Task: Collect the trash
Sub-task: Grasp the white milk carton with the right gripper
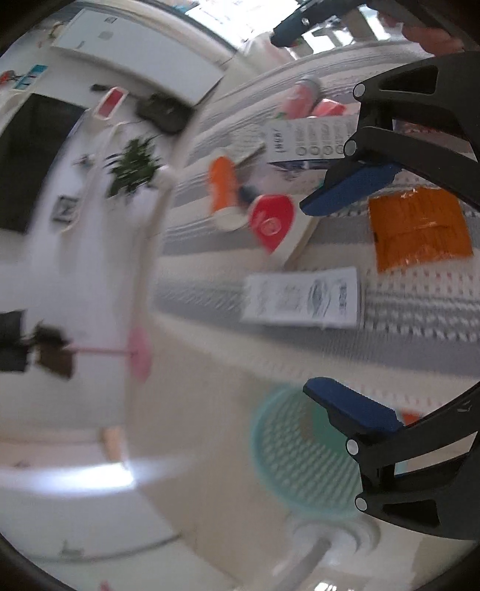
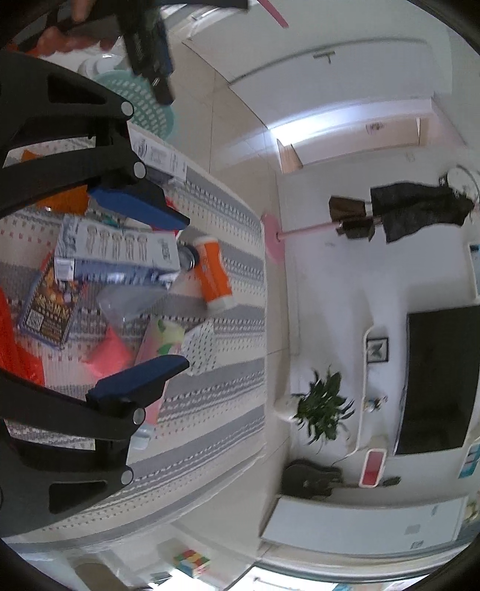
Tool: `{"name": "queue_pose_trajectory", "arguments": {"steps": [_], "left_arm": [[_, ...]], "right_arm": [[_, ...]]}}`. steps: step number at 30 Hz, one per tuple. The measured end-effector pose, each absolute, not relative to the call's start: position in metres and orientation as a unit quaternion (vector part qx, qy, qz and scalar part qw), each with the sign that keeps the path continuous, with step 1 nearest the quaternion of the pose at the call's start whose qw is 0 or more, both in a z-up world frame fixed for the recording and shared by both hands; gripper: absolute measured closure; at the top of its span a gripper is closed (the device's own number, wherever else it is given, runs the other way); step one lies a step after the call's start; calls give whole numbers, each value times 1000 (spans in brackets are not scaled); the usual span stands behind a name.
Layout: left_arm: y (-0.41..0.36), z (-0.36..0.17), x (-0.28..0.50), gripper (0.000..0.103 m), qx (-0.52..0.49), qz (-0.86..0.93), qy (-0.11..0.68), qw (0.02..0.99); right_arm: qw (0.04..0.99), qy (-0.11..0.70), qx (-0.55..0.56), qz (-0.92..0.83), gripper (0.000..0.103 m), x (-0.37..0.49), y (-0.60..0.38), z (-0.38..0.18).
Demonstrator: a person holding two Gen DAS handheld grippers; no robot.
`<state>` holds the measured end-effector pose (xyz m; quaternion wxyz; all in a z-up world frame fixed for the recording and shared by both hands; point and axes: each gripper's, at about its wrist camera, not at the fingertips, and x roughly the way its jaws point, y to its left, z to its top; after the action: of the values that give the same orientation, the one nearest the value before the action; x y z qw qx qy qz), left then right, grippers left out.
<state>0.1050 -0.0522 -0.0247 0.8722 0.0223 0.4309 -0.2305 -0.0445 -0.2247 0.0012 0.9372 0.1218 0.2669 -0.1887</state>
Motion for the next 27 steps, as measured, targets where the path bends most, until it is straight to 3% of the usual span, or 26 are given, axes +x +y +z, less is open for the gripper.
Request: {"name": "queue_pose_trajectory", "arguments": {"steps": [3, 7, 17, 27], "left_arm": [[-70, -57, 124, 23, 30, -232, 461, 856], [-88, -85, 130, 23, 66, -233, 470, 849], [-86, -110, 150, 23, 55, -212, 486, 846], [-77, -127, 164, 50, 41, -213, 508, 834]], "right_arm": [[931, 282, 134, -187, 37, -39, -232, -7], [927, 304, 126, -178, 37, -28, -225, -19], [915, 359, 97, -155, 37, 11, -192, -61], [887, 417, 75, -181, 37, 38, -184, -87]]}}
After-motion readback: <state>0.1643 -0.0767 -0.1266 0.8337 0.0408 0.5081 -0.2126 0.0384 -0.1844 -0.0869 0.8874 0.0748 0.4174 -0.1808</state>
